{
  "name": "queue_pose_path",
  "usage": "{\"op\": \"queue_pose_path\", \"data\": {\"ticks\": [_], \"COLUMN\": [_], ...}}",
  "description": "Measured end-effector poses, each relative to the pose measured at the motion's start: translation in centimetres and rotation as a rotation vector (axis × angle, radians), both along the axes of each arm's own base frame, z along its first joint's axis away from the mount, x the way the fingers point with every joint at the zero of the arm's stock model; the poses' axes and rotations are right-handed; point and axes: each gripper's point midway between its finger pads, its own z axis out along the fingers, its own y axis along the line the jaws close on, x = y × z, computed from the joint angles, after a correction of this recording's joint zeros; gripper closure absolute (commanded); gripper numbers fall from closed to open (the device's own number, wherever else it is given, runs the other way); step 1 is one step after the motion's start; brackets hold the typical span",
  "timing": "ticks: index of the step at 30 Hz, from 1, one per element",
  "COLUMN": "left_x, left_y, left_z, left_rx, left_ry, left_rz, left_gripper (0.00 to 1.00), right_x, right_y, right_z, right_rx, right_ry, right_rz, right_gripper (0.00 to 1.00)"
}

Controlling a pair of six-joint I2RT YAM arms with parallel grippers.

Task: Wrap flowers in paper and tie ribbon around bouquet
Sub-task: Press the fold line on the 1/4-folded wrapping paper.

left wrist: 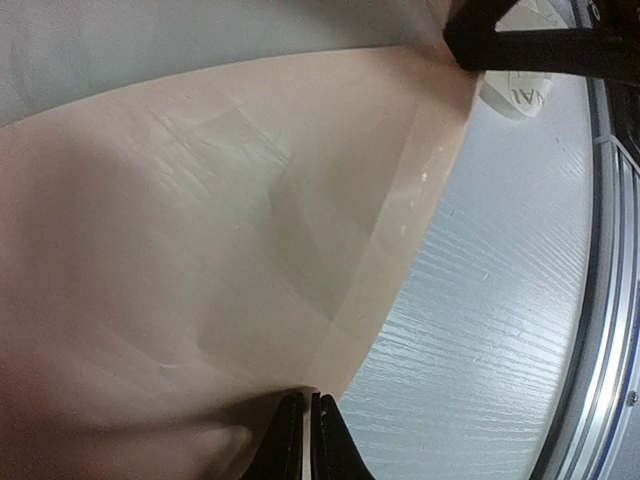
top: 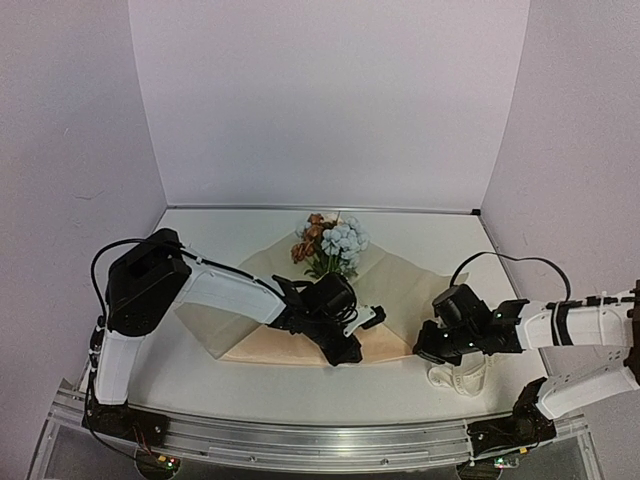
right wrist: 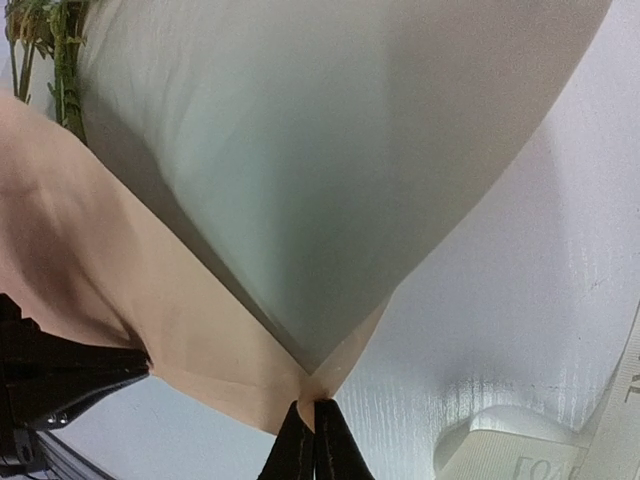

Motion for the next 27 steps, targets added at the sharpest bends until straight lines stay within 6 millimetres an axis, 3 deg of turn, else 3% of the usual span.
{"op": "queue_pose_path", "data": {"ticks": [12, 22, 27], "left_x": [1.2, 1.8, 2.3], "left_y": [-0.4, -1.4, -1.2], "left_z": [-0.1, 0.0, 0.2], "left_rx": [-0.034, -0.053, -0.063], "left_ry": [0.057, 0.072, 0.101], "left_rz": [0.018, 0.027, 0.036], "left_gripper": [0.92, 0.9, 0.87], "right_x": [-0.5, -0.5, -0.9], "right_y": [0.5, 5.1, 6.1], "right_z": [1.7, 7.1, 8.1], "right_rx": [-0.027, 0.028, 0.036], "right_ry": [-0.007, -0.115, -0.127], "right_rz": [0.105, 0.336, 0.411], "right_gripper": [1.0, 1.0, 1.0]}}
